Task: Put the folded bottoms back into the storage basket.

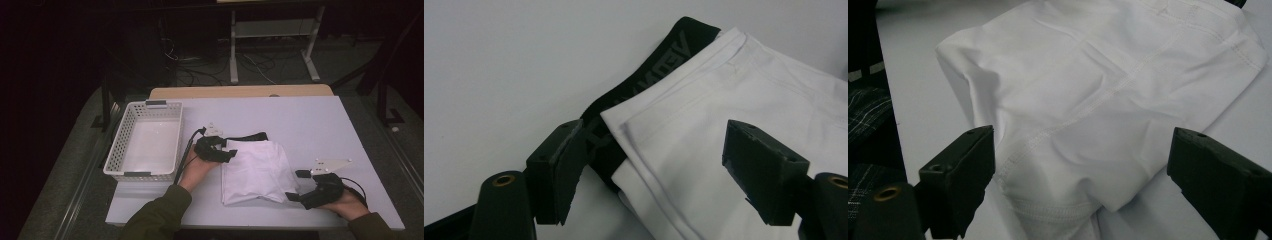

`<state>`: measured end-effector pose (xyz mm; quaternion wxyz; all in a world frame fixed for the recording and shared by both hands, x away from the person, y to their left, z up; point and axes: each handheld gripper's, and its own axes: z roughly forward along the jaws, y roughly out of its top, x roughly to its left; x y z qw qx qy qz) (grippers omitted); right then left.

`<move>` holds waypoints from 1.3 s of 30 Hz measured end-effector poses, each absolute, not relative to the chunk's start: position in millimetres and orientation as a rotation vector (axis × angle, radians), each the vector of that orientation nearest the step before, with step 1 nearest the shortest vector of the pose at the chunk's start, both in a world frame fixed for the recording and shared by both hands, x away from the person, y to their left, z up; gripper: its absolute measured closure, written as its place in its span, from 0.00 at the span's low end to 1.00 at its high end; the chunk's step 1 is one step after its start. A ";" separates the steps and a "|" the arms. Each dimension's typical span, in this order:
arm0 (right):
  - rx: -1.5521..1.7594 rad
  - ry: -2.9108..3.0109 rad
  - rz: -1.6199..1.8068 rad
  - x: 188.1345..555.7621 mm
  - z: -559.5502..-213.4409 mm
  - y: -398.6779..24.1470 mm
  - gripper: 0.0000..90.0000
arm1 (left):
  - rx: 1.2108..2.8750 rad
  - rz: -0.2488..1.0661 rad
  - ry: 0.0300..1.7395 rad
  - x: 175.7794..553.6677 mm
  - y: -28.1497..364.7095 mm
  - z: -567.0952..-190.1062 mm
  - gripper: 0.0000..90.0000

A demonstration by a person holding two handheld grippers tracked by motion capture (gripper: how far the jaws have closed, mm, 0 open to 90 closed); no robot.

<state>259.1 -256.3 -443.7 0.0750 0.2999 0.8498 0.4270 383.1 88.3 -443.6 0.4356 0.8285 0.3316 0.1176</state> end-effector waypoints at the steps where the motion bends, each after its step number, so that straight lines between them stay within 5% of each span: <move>1: 0.900 2.550 1.281 259.1 -443.7 -256.3 0.13 | 2.063 0.295 0.830 384.8 88.2 -444.1 0.28; 29: 0.900 2.552 1.274 259.3 -444.2 -256.3 0.13 | 2.120 0.253 0.871 408.2 80.6 -459.9 0.33; 39: 0.897 2.553 1.272 259.7 -444.5 -256.0 0.13 | 2.149 0.267 0.829 405.0 75.2 -459.1 0.48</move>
